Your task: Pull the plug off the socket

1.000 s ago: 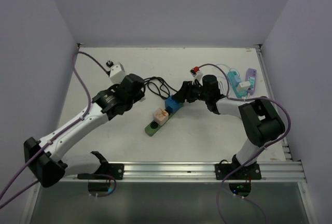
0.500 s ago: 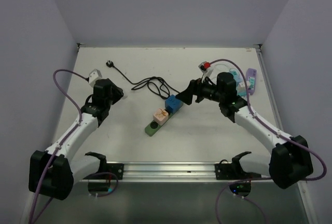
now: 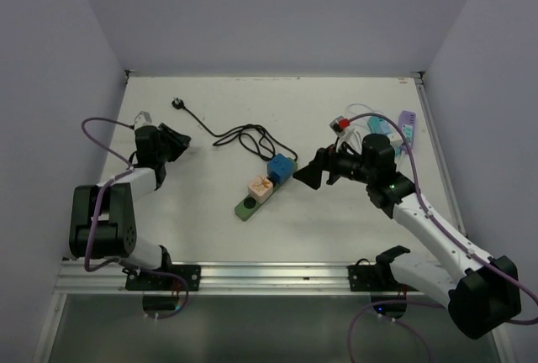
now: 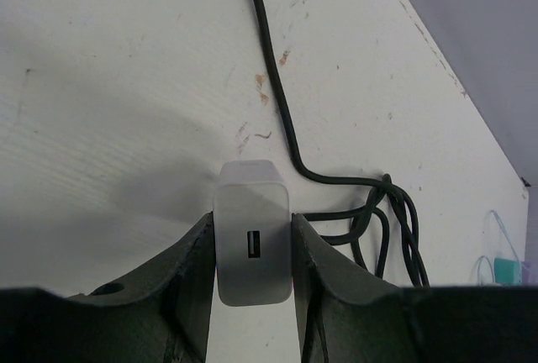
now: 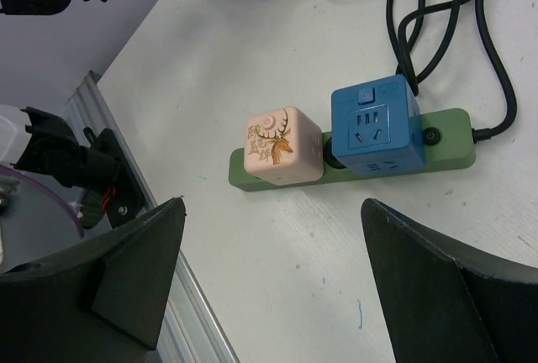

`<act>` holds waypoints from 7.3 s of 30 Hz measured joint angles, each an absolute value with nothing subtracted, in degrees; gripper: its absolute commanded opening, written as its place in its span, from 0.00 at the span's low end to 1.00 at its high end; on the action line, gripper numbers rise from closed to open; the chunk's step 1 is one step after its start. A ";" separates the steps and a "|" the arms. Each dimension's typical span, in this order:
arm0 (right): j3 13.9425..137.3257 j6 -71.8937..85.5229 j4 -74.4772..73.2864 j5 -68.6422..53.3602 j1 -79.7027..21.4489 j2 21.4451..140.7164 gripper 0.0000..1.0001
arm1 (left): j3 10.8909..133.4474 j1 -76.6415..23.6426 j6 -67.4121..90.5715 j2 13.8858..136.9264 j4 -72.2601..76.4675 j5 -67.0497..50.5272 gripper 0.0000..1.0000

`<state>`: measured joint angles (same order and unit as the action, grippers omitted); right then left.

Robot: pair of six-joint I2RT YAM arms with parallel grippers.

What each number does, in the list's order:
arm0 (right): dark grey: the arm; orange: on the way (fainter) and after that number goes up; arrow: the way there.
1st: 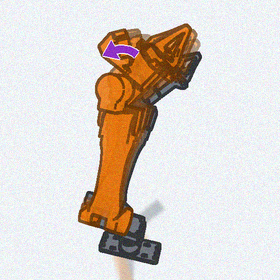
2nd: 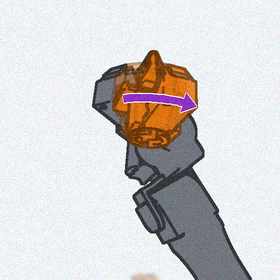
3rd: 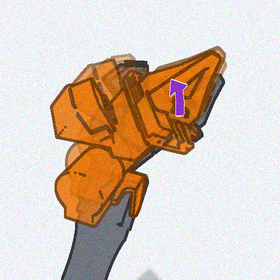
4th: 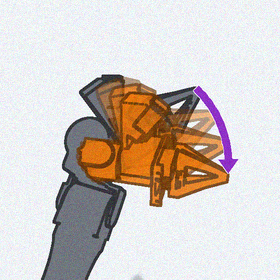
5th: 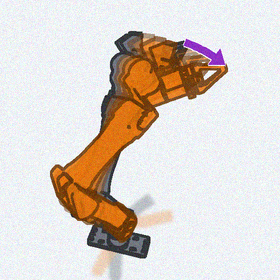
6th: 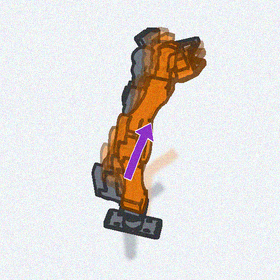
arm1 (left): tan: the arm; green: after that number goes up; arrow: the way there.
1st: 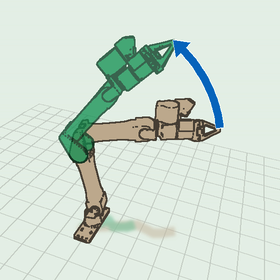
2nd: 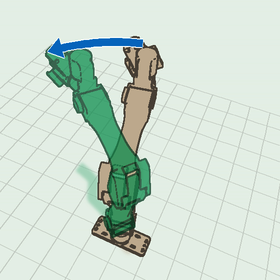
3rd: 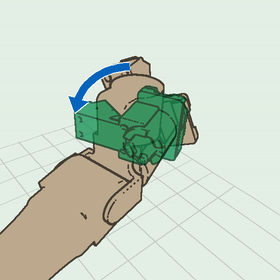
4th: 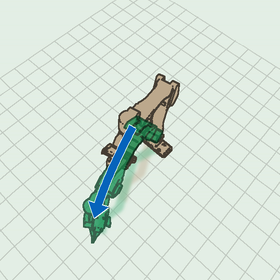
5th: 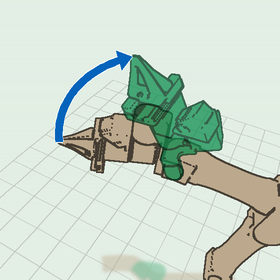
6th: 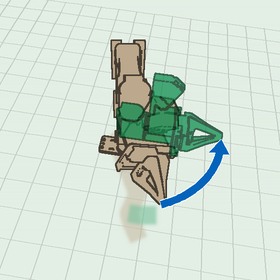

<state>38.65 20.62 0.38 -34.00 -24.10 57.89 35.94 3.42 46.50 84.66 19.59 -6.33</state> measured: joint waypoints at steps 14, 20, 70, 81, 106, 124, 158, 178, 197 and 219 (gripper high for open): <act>34.96 20.16 -3.20 -32.45 -24.10 54.35 0.90 | 31.97 9.08 47.83 87.81 22.94 -9.76 0.79; 33.01 20.53 -3.68 -30.87 -24.10 51.94 0.90 | 31.97 9.10 45.82 80.75 16.14 -8.32 1.00; 22.00 29.61 -5.89 -23.42 -24.10 45.23 0.91 | 56.40 -51.20 3.36 88.31 -19.70 12.38 0.86; 19.25 32.58 -3.16 -23.49 -24.10 45.39 0.89 | 57.17 -51.20 3.84 90.76 -22.15 9.69 0.54; 14.50 50.68 24.95 -16.91 -31.62 65.10 0.83 | 57.91 -51.13 23.05 91.77 -20.47 9.89 0.00; 14.04 53.95 33.26 -13.54 -36.38 76.01 0.79 | 64.99 -50.96 42.83 99.42 -14.59 6.61 0.00; 17.85 56.47 23.68 -9.34 -38.04 73.45 0.00 | 41.98 -46.28 59.99 86.94 9.61 0.49 0.00; 22.81 57.06 19.70 -9.32 -38.72 78.54 0.00 | 37.76 -43.16 65.95 84.84 11.51 -0.86 0.00; 20.60 58.06 28.45 -14.39 -35.53 84.49 0.00 | 36.60 -38.39 67.09 87.31 14.50 -10.15 0.00; 20.69 58.41 30.15 -15.66 -33.54 85.97 0.00 | 41.56 -42.09 67.96 87.33 6.81 -1.19 0.00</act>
